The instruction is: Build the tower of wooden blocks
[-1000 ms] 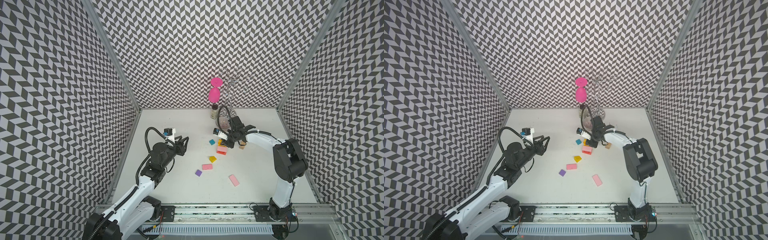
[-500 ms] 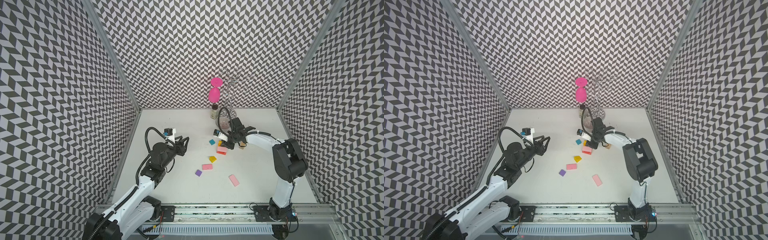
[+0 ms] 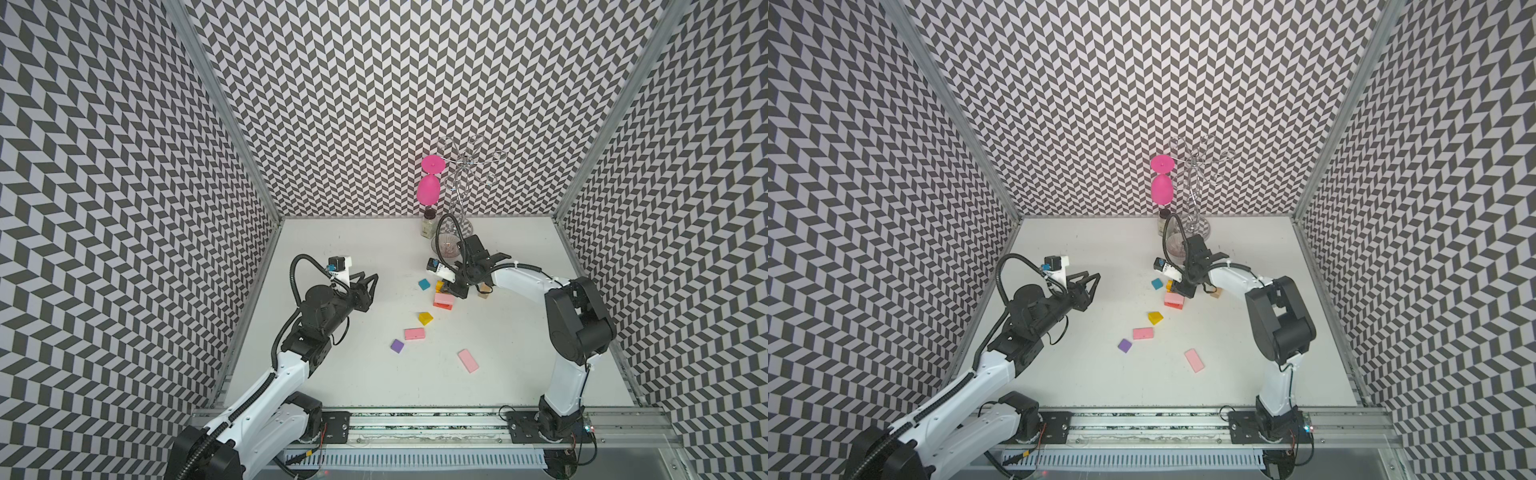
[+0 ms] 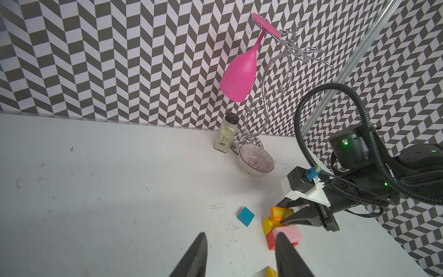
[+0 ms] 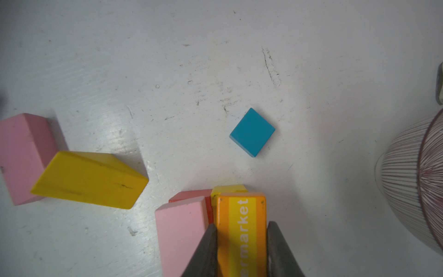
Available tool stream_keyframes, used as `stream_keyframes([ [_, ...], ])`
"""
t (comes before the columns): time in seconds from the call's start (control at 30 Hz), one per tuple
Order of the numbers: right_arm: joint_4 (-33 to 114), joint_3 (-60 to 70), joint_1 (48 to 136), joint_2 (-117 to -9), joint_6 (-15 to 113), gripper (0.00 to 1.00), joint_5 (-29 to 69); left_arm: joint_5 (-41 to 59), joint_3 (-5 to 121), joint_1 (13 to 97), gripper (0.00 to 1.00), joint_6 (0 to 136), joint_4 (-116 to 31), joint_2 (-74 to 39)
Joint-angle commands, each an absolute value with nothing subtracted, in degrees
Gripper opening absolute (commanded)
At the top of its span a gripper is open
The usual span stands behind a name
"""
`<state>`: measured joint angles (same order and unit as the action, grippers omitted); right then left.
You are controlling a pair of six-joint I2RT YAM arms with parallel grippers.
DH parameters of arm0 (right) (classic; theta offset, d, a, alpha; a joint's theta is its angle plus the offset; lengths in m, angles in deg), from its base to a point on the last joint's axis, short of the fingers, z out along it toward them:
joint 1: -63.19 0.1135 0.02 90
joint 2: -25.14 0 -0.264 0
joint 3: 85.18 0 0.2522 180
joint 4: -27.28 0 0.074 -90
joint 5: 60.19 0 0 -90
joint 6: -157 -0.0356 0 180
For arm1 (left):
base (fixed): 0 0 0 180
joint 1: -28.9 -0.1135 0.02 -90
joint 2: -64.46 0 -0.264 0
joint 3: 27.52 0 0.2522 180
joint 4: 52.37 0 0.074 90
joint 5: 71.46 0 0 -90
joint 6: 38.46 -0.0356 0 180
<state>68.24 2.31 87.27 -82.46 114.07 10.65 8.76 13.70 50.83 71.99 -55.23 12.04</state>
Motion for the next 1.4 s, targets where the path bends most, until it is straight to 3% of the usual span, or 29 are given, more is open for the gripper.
stream_keyframes([
  [0.0,66.78,1.96,86.71,-80.6,114.13,0.06,8.74,8.3,14.01,50.69,0.47,72.11,-56.63,12.91],
  [1.37,71.03,4.94,85.86,-83.36,113.93,0.34,5.46,7.63,13.75,50.69,0.47,72.28,-56.89,13.13],
])
